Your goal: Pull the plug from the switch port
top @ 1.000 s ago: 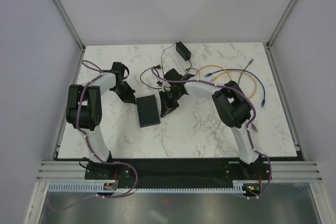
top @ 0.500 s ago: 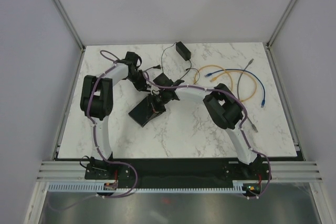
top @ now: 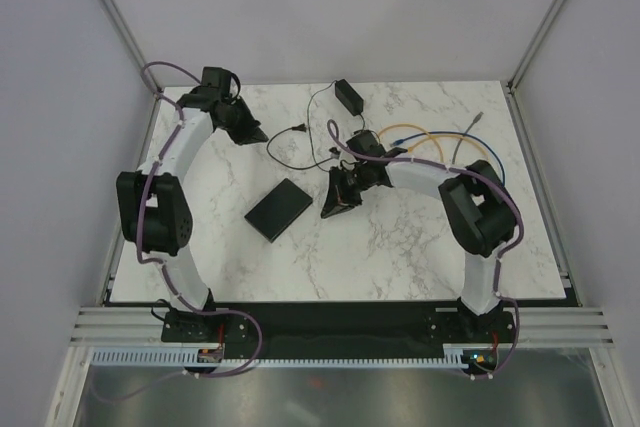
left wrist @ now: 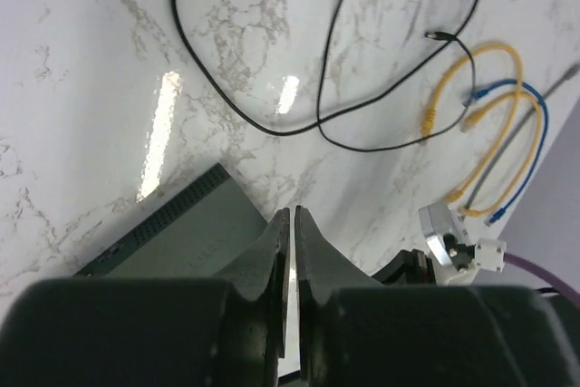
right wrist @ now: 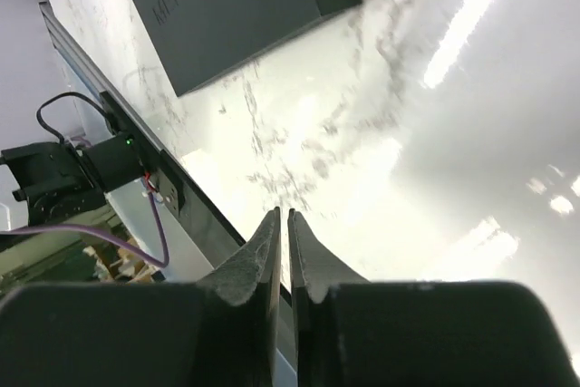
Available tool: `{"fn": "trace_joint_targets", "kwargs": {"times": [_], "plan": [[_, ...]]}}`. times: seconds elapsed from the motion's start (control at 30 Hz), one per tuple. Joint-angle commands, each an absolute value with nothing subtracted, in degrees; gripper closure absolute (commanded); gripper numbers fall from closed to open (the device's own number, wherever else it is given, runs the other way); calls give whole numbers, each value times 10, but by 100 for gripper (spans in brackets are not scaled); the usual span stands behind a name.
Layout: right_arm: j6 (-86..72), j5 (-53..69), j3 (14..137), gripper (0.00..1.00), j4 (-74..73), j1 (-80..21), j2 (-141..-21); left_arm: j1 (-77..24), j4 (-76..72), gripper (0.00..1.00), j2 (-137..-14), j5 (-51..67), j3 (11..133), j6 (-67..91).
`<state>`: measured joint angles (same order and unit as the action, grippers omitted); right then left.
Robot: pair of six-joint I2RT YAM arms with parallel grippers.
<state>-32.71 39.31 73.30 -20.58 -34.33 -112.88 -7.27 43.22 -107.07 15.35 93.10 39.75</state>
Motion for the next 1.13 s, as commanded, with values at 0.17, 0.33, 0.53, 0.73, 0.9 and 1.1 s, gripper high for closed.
{"fn": "trace_joint_targets", "kwargs": {"times": [0.17, 0.33, 0.53, 0.73, 0.9, 1.1], "plan": [[-216, 323, 655, 80, -288, -302, -968, -79, 421, 83, -924, 233, 791, 360], [-206, 294, 603, 69, -300, -299, -899, -83, 379, 67, -803, 247, 677, 376], [-207, 259, 550, 41, -315, -297, -859, -83, 305, 26, -658, 312, 526, 416], [-235, 193, 519, 2, -335, -297, -784, -84, 230, 0, -509, 391, 375, 482], [-257, 209, 466, 2, -325, -297, -716, -83, 171, 0, -366, 414, 249, 559], [-303, 311, 312, 2, -188, -297, -572, -83, -30, 0, -135, 449, 63, 810]]}}
